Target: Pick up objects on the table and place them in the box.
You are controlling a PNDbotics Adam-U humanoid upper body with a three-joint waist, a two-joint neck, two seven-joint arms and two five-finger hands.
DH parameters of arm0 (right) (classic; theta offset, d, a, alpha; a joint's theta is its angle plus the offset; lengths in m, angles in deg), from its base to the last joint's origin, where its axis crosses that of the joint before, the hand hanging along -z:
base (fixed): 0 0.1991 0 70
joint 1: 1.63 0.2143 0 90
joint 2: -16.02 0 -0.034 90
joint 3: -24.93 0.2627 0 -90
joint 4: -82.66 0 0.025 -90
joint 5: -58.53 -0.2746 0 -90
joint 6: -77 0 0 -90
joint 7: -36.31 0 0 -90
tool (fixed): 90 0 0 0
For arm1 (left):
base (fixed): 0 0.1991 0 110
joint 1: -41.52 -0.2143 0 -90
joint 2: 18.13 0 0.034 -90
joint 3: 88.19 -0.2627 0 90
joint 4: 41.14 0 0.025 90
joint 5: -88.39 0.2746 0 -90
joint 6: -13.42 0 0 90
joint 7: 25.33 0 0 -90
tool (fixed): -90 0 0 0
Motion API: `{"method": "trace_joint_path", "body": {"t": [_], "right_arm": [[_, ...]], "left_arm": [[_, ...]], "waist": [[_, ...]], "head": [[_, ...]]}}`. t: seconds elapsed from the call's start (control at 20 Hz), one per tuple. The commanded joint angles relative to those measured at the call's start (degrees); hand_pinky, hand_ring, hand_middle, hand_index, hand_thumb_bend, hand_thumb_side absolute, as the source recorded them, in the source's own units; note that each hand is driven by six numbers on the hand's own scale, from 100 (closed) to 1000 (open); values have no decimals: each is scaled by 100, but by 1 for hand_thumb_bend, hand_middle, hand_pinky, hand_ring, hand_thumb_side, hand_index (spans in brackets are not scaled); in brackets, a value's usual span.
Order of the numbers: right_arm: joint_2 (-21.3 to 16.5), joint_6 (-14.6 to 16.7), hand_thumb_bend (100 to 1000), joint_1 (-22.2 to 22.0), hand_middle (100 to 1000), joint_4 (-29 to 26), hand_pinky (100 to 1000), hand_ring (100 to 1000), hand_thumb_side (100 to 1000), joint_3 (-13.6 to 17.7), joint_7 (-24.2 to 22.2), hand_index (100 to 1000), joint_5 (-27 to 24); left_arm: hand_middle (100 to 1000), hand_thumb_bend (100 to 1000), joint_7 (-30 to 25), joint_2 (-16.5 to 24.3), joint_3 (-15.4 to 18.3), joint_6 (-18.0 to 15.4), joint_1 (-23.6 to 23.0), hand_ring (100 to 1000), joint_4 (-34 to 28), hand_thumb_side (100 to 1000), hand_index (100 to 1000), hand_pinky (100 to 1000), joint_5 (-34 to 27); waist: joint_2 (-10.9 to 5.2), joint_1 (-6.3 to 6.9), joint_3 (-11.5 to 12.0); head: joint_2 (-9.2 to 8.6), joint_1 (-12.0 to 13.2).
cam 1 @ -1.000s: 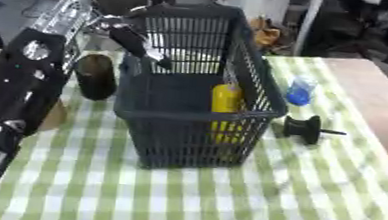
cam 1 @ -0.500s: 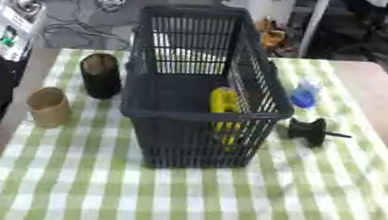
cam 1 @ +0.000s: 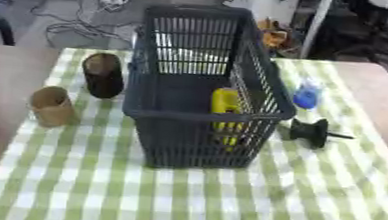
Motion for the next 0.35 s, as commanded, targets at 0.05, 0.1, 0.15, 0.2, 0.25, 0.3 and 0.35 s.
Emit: {"method": "trace_joint_path", "body": {"t": [0.05,0.1,0.15,0.2,0.25,0.3,0.35], "right_arm": [[-171,5,112,61,741,-41,616,753,748,85,29,957,21],[-172,6,112,63,741,-42,616,753,748,85,31,957,21],[-170,6,112,64,741,-43,616,754,747,85,31,957,21],[-166,6,112,64,741,-44,616,754,747,84,29,957,21],[-159,5,113,63,740,-44,615,754,747,85,28,957,21],[-152,4,113,62,740,-44,615,754,747,85,27,957,20],[-149,3,114,61,740,-45,615,754,747,82,24,957,20]], "left_arm": [[683,552,-178,9,177,-67,-150,613,-121,859,755,702,-319],[683,552,-242,-25,208,-112,-213,613,-127,859,755,702,-355],[681,549,-291,-66,241,-153,-265,613,-139,854,755,702,-371],[681,549,-330,-108,273,-192,-307,613,-162,854,755,702,-368],[677,543,-359,-159,300,-226,-343,612,-190,856,755,703,-359],[677,543,-389,-210,324,-259,-377,612,-226,856,755,703,-343],[679,539,-420,-251,336,-277,-401,614,-257,858,756,704,-339]], "waist": [[-25,-78,11],[-22,-79,13],[-16,-80,18],[-11,-79,21],[-4,-78,22],[1,-76,23],[6,-77,22]], "head": [[27,40],[27,59],[27,102],[27,137],[27,174],[27,198],[27,206]]}}
